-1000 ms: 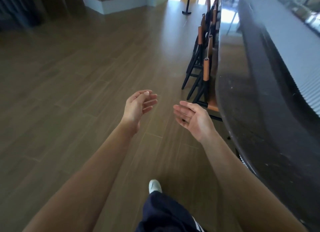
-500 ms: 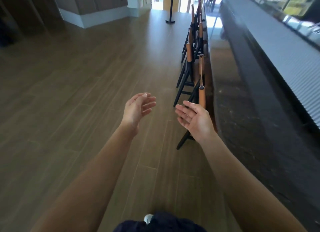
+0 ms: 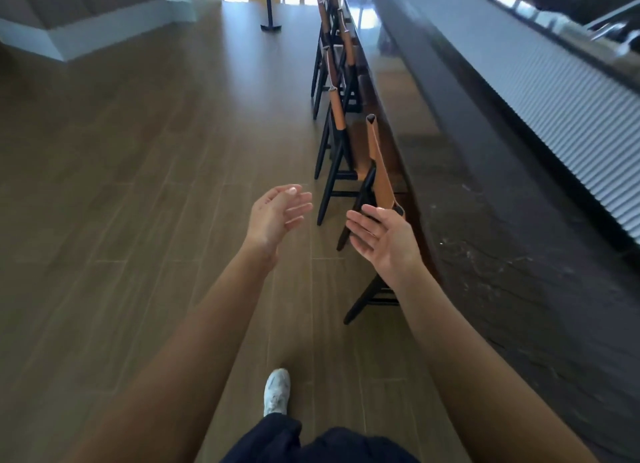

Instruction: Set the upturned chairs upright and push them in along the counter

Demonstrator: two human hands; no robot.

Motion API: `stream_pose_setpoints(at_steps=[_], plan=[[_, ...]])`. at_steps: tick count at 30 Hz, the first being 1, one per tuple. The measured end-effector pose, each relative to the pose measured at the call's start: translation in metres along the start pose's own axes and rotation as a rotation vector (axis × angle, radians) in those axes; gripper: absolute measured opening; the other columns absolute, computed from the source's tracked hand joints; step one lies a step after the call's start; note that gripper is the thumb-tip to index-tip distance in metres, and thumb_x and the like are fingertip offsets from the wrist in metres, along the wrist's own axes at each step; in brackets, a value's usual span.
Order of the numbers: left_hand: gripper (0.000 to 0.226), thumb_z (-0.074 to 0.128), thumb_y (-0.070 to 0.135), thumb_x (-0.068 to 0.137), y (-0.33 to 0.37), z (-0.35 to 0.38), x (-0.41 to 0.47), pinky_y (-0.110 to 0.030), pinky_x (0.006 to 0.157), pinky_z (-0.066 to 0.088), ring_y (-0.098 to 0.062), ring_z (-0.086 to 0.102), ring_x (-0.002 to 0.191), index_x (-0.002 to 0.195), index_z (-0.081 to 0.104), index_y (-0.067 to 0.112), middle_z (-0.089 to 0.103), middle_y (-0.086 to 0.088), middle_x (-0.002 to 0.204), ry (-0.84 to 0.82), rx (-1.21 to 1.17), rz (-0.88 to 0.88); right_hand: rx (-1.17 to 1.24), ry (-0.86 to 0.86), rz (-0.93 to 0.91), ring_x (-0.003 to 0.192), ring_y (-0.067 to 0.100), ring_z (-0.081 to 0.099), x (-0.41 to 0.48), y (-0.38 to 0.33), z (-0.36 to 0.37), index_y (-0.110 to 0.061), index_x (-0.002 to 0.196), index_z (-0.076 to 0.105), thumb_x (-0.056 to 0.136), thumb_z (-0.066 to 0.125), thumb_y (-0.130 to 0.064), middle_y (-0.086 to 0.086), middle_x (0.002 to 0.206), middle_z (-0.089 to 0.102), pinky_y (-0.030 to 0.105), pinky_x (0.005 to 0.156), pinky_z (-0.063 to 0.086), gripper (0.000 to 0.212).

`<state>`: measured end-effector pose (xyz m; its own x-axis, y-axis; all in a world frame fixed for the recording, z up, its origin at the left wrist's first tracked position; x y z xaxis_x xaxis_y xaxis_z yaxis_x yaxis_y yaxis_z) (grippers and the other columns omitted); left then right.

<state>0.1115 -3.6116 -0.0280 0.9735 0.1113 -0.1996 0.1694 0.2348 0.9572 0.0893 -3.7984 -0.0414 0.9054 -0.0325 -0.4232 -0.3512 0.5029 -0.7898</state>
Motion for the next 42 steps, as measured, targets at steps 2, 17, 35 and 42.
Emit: stream_pose_setpoints(at_steps=[2,17,35,42], plan=[[0.017,0.051,0.021,0.099,0.010,0.002,0.039,-0.035,0.092,0.050,-0.019,0.069,0.101,0.108,0.063,0.013,0.072,-0.004,0.108,-0.046,0.029,-0.023,0.056,0.058,0.004,0.107,0.024,0.067,0.031,-0.006,0.012,-0.013,0.113,0.062,0.099,0.049,-0.020,0.008,0.110,0.073,0.037,0.088,0.050,0.020],[0.024,0.051,0.018,0.098,0.035,0.048,0.236,-0.036,0.098,0.050,-0.019,0.068,0.103,0.117,0.063,0.008,0.072,-0.006,0.112,-0.286,0.106,-0.203,0.292,0.381,0.047,0.106,0.026,0.066,0.186,-0.026,0.049,-0.010,0.125,0.055,0.097,0.050,-0.026,0.012,0.115,0.071,0.039,0.089,0.049,0.033],[0.018,0.057,0.023,0.096,-0.001,0.171,0.374,-0.039,0.096,0.051,-0.019,0.061,0.111,0.112,0.057,0.016,0.062,-0.005,0.121,-0.496,0.353,-0.457,0.701,0.679,0.218,0.092,0.023,0.065,0.299,-0.069,0.030,0.005,0.111,0.052,0.101,0.043,-0.036,0.019,0.111,0.065,0.031,0.083,0.050,0.043],[0.031,0.058,0.021,0.096,-0.018,0.200,0.416,-0.037,0.090,0.054,-0.021,0.061,0.110,0.125,0.051,0.011,0.059,-0.008,0.124,-0.597,0.477,-0.559,0.885,0.875,0.147,0.091,0.023,0.067,0.333,-0.060,0.029,-0.002,0.121,0.056,0.101,0.043,-0.033,0.015,0.113,0.068,0.031,0.071,0.051,0.039]])
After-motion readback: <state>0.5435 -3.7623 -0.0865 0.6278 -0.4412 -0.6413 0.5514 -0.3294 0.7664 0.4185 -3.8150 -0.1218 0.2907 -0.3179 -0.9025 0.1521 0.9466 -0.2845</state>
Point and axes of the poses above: each hand's wrist, its own x-axis towards the middle knuckle, its own z-axis out of the palm, y = z × x, the point moved 2 cm from there along x, towards the middle knuckle
